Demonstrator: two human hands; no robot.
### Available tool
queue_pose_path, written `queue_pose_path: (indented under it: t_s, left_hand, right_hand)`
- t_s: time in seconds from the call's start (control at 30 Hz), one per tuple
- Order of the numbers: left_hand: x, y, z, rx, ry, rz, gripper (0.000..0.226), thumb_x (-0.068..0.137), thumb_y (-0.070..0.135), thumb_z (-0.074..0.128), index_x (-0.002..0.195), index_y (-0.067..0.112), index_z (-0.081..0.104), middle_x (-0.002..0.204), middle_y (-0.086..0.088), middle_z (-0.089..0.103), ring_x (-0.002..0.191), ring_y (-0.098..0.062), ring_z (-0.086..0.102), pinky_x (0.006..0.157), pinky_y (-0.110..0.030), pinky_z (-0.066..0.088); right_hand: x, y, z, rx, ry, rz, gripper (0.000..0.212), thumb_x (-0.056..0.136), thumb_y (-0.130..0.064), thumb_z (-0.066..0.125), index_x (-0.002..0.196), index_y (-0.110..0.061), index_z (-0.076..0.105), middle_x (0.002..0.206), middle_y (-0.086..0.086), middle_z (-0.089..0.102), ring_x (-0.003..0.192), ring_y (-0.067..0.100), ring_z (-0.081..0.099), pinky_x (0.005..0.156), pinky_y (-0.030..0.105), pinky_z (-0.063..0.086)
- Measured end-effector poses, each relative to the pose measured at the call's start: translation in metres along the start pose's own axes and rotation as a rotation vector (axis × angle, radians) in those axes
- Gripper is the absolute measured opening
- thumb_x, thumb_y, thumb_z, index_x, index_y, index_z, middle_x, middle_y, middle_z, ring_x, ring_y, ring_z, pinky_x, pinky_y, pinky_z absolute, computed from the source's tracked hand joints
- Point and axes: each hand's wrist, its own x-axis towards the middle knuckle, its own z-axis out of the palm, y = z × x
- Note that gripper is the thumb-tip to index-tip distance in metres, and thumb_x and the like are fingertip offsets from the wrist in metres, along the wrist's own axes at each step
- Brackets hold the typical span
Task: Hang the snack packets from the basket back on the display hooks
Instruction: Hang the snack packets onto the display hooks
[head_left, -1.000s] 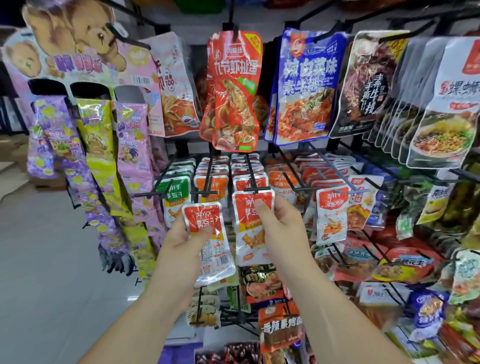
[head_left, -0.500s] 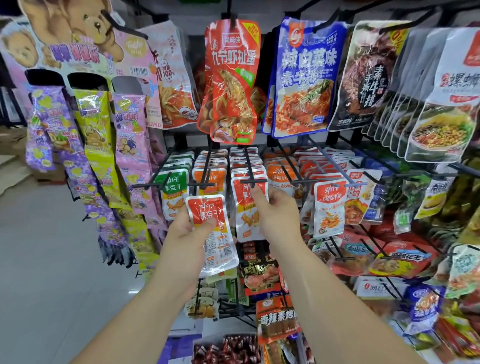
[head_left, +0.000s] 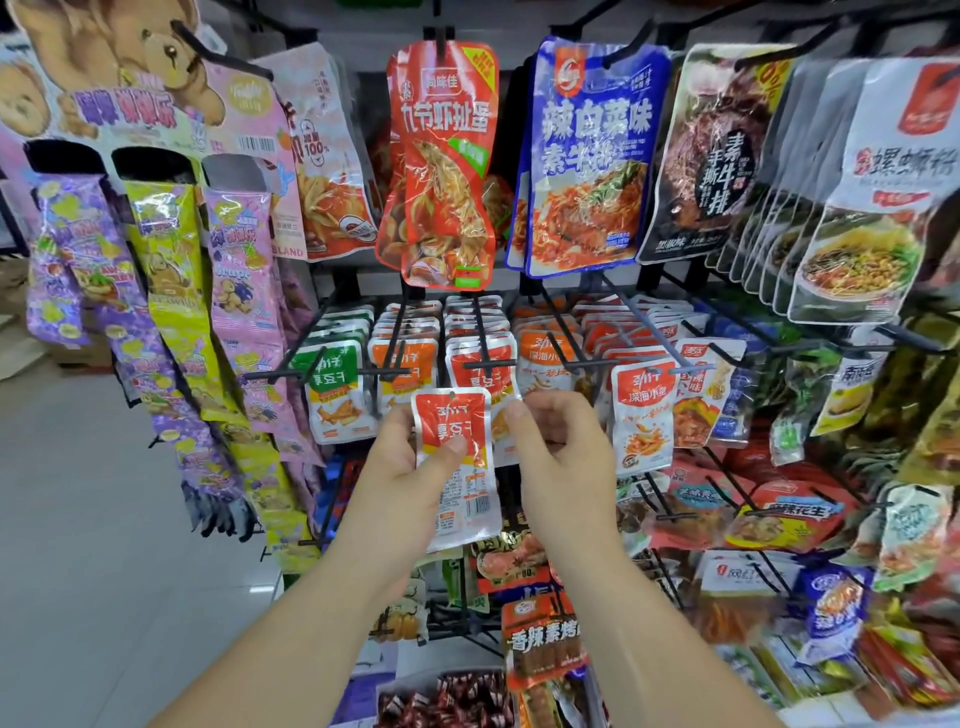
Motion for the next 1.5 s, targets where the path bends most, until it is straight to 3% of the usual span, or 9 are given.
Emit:
queue_pose_path:
  t_s: [0.23, 0.33, 0.43, 0.57, 0.7, 0.83, 1.0, 1.23, 1.5]
  left_hand:
    - [-0.008, -0.002, 0.020, 0.338, -0.019, 0.161, 0.040, 0.093, 0.008, 0.066, 0.107, 0.043, 0.053, 0.089, 0.002, 0.073, 0.078, -0.027, 0.069, 0.070, -0.059, 0.056]
    - [-0.012, -0.002, 0.020, 0.359, -0.111, 0.165, 0.051, 0.088, 0.015, 0.077, 0.113, 0.054, 0.056, 0.104, 0.022, 0.071, 0.090, -0.009, 0.068, 0.077, -0.038, 0.060]
    - [-0.013, -0.004, 0.015, 0.329, -0.102, 0.163, 0.044, 0.093, 0.025, 0.076, 0.120, 0.054, 0.056, 0.116, 0.037, 0.063, 0.105, 0.007, 0.061, 0.088, -0.025, 0.054]
    - [-0.005, -0.001, 0.013, 0.136, 0.052, 0.118, 0.025, 0.103, 0.027, 0.062, 0.114, 0.048, 0.056, 0.099, 0.026, 0.072, 0.091, 0.008, 0.066, 0.081, -0.019, 0.052]
    - [0.003, 0.007, 0.017, -0.001, 0.056, 0.082, 0.019, 0.102, 0.013, 0.063, 0.101, 0.032, 0.064, 0.075, 0.011, 0.074, 0.066, -0.005, 0.066, 0.069, -0.034, 0.052]
    - [0.008, 0.009, 0.017, -0.025, 0.061, 0.129, 0.009, 0.100, 0.011, 0.066, 0.101, 0.020, 0.066, 0.075, 0.003, 0.072, 0.063, -0.014, 0.062, 0.059, -0.031, 0.051]
    - [0.013, 0.012, 0.016, -0.008, 0.109, 0.184, 0.013, 0.100, 0.010, 0.067, 0.097, 0.023, 0.066, 0.071, 0.010, 0.070, 0.063, -0.001, 0.062, 0.057, -0.019, 0.050]
    - [0.025, 0.009, 0.015, 0.056, 0.136, 0.233, 0.022, 0.099, 0.015, 0.070, 0.093, 0.035, 0.064, 0.074, 0.003, 0.068, 0.061, -0.008, 0.055, 0.060, -0.032, 0.047]
    - [0.035, 0.008, 0.017, 0.105, 0.150, 0.255, 0.030, 0.098, 0.015, 0.071, 0.094, 0.041, 0.059, 0.074, 0.004, 0.068, 0.064, -0.007, 0.058, 0.066, -0.030, 0.051]
  right_hand:
    - [-0.015, -0.009, -0.003, 0.047, -0.147, 0.047, 0.030, 0.082, -0.042, 0.084, 0.109, -0.031, 0.078, 0.106, -0.012, 0.076, 0.099, 0.002, 0.071, 0.089, 0.031, 0.058]
    - [-0.012, -0.005, -0.006, 0.027, -0.103, 0.051, 0.040, 0.082, -0.053, 0.069, 0.111, -0.027, 0.078, 0.102, -0.014, 0.076, 0.097, 0.006, 0.071, 0.089, 0.039, 0.059]
    - [-0.007, -0.001, -0.014, 0.110, -0.124, 0.079, 0.020, 0.098, -0.023, 0.062, 0.084, -0.023, 0.075, 0.070, -0.011, 0.067, 0.067, 0.009, 0.059, 0.066, 0.034, 0.050]
    - [-0.004, -0.008, -0.015, 0.195, -0.235, 0.150, 0.028, 0.104, -0.015, 0.055, 0.087, -0.017, 0.076, 0.083, 0.009, 0.073, 0.075, 0.021, 0.061, 0.072, 0.047, 0.052]
    - [-0.002, -0.012, -0.009, 0.204, -0.246, 0.155, 0.027, 0.107, -0.024, 0.053, 0.096, -0.015, 0.077, 0.098, 0.019, 0.074, 0.097, 0.041, 0.067, 0.090, 0.060, 0.053]
    - [0.006, -0.017, -0.007, 0.184, -0.181, 0.088, 0.044, 0.105, -0.036, 0.057, 0.068, -0.013, 0.061, 0.053, -0.010, 0.049, 0.054, 0.011, 0.046, 0.057, 0.028, 0.040]
    - [0.014, -0.020, 0.002, 0.152, -0.187, 0.029, 0.056, 0.104, -0.044, 0.057, 0.084, 0.008, 0.057, 0.062, 0.010, 0.046, 0.062, 0.016, 0.043, 0.060, 0.040, 0.037]
    - [0.021, -0.017, 0.008, 0.122, -0.167, 0.004, 0.062, 0.103, -0.049, 0.056, 0.086, 0.010, 0.057, 0.068, 0.024, 0.049, 0.064, 0.022, 0.043, 0.063, 0.036, 0.037]
    - [0.033, -0.010, 0.010, 0.092, -0.141, -0.003, 0.057, 0.104, -0.040, 0.058, 0.066, 0.001, 0.044, 0.053, 0.002, 0.037, 0.053, 0.017, 0.037, 0.058, 0.034, 0.033]
